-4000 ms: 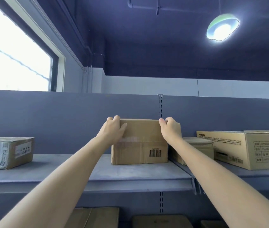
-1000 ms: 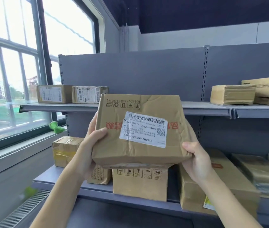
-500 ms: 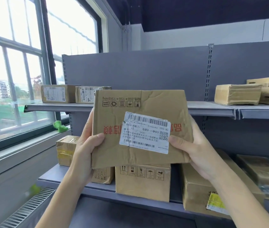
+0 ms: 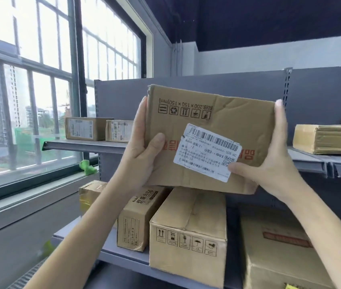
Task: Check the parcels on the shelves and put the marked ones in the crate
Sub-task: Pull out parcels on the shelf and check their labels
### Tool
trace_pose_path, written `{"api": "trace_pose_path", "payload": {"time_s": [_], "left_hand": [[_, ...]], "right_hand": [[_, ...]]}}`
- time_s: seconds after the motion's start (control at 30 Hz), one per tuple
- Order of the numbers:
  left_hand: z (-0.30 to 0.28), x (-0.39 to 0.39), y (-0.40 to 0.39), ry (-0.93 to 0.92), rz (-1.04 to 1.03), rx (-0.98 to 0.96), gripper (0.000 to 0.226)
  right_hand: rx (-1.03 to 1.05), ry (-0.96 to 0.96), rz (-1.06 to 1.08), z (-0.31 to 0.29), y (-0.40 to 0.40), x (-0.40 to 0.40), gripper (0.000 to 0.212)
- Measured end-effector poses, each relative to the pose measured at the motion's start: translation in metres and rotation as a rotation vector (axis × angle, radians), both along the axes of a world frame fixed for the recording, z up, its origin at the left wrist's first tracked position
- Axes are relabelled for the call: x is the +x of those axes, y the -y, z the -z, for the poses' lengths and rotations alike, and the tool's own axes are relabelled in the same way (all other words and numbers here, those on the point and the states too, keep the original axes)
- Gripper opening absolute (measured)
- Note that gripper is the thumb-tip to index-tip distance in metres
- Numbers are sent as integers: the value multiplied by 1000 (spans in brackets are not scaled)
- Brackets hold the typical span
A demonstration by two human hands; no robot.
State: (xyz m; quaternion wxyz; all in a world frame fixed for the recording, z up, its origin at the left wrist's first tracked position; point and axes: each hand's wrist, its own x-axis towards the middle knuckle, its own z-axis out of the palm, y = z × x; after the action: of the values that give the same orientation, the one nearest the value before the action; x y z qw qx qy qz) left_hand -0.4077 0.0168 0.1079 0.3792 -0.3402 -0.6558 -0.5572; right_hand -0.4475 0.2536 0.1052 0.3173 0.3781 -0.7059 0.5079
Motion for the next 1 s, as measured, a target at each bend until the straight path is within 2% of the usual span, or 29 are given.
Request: {"api": "trace_pose_path", "payload": {"time_s": [0.2, 0.33, 0.5, 0.6, 0.83, 1.0], "left_hand": [[-28, -46, 23, -80, -36, 69, 58], [-43, -80, 40, -140, -62, 11, 56], [-27, -136, 70, -60, -217, -136, 83], [-33, -152, 84, -23, -222, -191, 94], [-58, -201, 109, 113, -301, -369, 98], [-59, -231, 110, 142, -311, -376, 100]], "right_hand": [[55, -70, 146, -33, 17, -24, 124], [33, -56, 208, -48, 40, -39, 130], [74, 82, 321, -38, 69, -76, 136], [127, 141, 362, -49, 82, -94, 136], [197, 160, 454, -58, 109, -138, 136], [180, 158, 452, -56, 115, -167, 135]]}}
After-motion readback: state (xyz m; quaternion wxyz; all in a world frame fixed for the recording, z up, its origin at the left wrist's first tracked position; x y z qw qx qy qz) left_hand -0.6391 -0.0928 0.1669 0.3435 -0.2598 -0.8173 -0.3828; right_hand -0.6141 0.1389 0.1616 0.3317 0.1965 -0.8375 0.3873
